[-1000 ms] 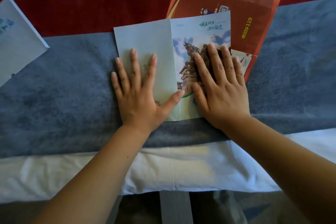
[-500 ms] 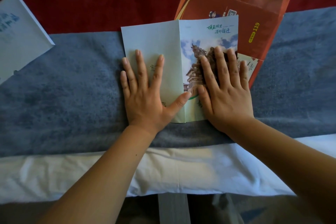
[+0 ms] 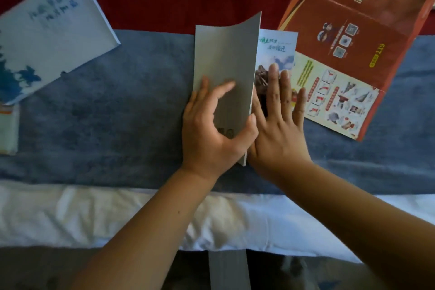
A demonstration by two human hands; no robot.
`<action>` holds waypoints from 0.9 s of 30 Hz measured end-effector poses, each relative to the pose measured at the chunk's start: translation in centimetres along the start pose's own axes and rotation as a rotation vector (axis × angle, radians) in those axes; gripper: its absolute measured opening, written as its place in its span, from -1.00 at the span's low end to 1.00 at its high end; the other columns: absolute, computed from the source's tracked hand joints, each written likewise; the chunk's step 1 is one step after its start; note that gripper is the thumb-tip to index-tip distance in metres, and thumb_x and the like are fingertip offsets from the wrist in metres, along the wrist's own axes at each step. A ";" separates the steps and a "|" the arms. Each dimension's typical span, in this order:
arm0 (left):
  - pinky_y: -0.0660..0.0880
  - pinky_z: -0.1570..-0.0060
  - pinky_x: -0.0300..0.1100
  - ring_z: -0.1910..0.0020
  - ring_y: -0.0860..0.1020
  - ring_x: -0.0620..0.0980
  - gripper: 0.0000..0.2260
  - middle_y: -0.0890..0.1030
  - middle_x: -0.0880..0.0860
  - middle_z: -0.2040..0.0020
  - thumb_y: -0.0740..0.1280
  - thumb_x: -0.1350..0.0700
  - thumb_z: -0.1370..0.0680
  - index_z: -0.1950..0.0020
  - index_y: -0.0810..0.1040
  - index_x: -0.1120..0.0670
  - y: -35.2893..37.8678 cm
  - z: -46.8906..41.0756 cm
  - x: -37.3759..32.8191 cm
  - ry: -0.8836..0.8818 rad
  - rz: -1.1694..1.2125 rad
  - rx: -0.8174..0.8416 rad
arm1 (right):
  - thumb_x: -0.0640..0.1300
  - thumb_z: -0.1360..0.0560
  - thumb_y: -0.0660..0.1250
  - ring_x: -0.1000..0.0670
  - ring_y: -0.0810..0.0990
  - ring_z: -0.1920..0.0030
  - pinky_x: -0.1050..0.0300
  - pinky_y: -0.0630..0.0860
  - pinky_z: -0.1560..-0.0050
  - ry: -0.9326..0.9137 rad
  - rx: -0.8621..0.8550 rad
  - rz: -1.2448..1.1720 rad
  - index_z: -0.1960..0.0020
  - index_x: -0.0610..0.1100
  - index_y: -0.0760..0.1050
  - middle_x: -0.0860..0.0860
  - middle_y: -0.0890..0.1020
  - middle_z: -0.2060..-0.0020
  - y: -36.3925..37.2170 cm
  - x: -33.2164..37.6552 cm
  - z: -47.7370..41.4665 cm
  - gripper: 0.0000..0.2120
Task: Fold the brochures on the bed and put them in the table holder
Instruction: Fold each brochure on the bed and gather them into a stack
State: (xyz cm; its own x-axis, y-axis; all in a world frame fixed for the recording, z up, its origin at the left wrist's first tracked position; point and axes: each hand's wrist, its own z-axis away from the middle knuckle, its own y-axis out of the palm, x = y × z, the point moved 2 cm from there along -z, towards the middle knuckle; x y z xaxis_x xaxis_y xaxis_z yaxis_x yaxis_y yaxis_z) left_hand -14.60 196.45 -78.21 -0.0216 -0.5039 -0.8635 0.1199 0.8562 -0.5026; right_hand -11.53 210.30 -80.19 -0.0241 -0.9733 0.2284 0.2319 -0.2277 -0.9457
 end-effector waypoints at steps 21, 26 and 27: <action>0.56 -0.17 -0.25 -0.14 0.67 -0.03 -0.75 0.69 0.09 -0.19 0.29 0.29 -0.66 -0.30 0.64 0.20 -15.5 0.5 9.1 -0.034 -0.267 -0.250 | 0.25 -0.70 -0.13 -0.28 -0.14 -0.67 -0.41 -0.14 -0.59 -0.244 0.033 0.015 -0.71 0.00 -0.07 -0.16 -0.07 -0.69 3.4 14.4 -5.2 -0.35; 0.34 -0.33 0.08 -0.49 0.38 0.21 -0.61 0.38 0.16 -0.55 0.25 0.03 -0.69 -0.51 0.47 0.06 -13.7 0.5 10.3 0.069 -0.722 -0.083 | 0.26 -0.71 -0.16 -0.27 -0.14 -0.67 -0.34 -0.18 -0.61 -0.235 -0.016 0.054 -0.71 0.01 -0.07 -0.16 -0.07 -0.69 4.7 14.3 -5.5 -0.36; 0.28 -0.38 0.09 -0.58 0.27 0.19 -0.56 0.28 0.13 -0.62 0.19 -0.02 -0.70 -0.58 0.38 0.04 -13.2 0.5 10.7 0.068 -0.793 -0.048 | 0.25 -0.71 -0.16 -0.27 -0.14 -0.67 -0.32 -0.19 -0.62 -0.236 -0.022 0.053 -0.71 0.01 -0.07 -0.16 -0.07 -0.69 4.9 14.4 -5.6 -0.36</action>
State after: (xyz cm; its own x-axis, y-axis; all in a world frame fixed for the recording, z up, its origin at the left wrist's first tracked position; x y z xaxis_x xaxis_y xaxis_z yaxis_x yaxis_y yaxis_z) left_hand -15.95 179.66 -80.76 -0.1427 -0.9583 -0.2475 0.0003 0.2500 -0.9682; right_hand -16.16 195.02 -82.79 0.2159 -0.9506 0.2231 0.2051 -0.1792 -0.9622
